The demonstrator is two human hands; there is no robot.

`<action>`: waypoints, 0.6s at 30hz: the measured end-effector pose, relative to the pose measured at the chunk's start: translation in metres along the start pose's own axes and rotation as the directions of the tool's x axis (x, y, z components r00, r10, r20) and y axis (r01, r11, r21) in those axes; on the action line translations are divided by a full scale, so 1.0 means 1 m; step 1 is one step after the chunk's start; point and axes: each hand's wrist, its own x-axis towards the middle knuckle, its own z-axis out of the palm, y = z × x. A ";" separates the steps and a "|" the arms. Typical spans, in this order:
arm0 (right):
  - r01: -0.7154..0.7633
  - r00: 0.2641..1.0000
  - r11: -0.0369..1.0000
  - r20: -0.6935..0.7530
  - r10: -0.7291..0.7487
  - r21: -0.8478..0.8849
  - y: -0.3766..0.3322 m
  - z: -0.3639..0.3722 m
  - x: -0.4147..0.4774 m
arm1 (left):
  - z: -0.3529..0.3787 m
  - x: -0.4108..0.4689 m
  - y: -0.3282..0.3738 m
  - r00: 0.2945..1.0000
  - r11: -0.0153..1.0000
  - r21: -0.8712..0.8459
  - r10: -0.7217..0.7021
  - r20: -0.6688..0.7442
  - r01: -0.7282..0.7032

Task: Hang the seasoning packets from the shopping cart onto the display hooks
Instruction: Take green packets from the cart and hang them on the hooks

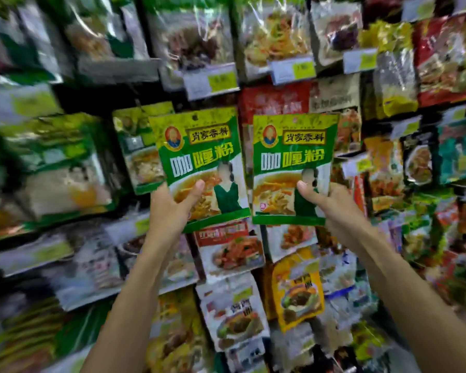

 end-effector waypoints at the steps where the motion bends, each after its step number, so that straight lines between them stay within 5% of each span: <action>1: 0.013 1.000 1.000 0.014 -0.014 0.012 -0.009 0.017 0.007 | -0.018 0.005 0.005 0.999 1.000 0.006 -0.001 -0.039 0.002; 8: 0.088 0.987 0.994 0.133 -0.095 0.058 -0.034 0.119 0.052 | -0.121 0.017 0.025 0.967 0.989 0.144 0.071 -0.246 -0.036; 18: 0.068 0.967 0.991 0.239 -0.095 0.118 -0.045 0.194 0.093 | -0.188 0.031 0.024 0.946 0.996 0.092 0.040 -0.320 -0.011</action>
